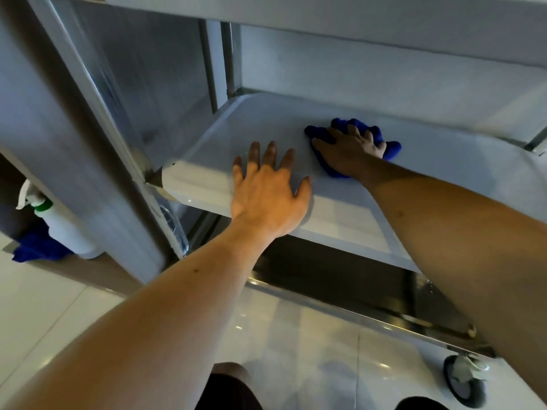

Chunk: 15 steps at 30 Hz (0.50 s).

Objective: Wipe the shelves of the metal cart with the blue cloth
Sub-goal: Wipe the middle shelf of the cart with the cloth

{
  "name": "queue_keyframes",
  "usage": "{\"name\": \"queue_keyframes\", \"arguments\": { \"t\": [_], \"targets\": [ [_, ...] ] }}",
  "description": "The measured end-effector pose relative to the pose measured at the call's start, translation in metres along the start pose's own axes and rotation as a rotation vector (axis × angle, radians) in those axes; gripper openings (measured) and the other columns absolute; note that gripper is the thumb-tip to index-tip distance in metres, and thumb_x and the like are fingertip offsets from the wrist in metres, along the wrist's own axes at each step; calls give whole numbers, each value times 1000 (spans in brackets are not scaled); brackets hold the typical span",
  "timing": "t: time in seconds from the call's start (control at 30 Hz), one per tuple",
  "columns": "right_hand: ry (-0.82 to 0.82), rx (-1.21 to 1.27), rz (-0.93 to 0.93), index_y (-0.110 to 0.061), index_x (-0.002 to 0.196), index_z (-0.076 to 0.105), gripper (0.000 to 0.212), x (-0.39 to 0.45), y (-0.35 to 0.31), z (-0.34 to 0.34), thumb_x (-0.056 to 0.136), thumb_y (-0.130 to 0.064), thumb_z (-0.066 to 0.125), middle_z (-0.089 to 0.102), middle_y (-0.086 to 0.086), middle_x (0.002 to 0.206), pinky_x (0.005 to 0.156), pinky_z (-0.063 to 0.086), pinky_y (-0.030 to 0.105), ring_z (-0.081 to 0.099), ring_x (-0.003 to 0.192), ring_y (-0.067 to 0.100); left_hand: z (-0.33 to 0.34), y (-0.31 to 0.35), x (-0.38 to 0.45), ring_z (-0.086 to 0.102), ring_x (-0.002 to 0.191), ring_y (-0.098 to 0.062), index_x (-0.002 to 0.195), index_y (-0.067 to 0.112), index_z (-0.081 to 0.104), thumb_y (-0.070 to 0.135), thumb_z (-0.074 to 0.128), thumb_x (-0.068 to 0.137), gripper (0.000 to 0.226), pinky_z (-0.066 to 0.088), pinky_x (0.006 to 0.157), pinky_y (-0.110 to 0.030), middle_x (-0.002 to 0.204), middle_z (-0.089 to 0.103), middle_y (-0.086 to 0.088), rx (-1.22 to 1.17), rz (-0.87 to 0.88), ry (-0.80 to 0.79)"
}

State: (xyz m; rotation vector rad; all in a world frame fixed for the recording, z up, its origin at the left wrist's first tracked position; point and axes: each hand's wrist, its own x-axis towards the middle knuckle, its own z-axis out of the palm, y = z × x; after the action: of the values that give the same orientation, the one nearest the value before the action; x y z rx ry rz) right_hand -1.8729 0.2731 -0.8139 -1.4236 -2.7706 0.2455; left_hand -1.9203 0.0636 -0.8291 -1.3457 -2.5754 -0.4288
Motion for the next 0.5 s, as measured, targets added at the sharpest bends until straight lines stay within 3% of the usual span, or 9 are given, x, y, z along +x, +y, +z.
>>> {"name": "queue_keyframes", "arguments": {
  "t": [0.13,0.33,0.5],
  "targets": [
    [33,-16,-47,-50,151,29,70,-51,3,4,89,-80,15,23,0,165,114,10,63,17,148,37,-1,0,0,9,150,-33,153,31,26,63,22,91,70,8,119,-57,162,22,-8,-26,-12,-4],
    [-27,1,-100,-53,154,16,70,-120,19,6,90,-80,14,9,-3,169,117,0,65,4,153,37,-10,-18,-9,13,149,-30,148,27,33,61,27,96,63,11,119,-58,160,27,-7,-58,42,-6],
    [-13,-11,-98,-51,155,16,71,-149,6,8,90,-82,10,13,0,169,115,1,69,7,152,39,-17,-59,-27,19,147,-33,142,24,38,60,23,95,61,13,117,-62,154,36,-10,-20,4,-9]
  ]
}}
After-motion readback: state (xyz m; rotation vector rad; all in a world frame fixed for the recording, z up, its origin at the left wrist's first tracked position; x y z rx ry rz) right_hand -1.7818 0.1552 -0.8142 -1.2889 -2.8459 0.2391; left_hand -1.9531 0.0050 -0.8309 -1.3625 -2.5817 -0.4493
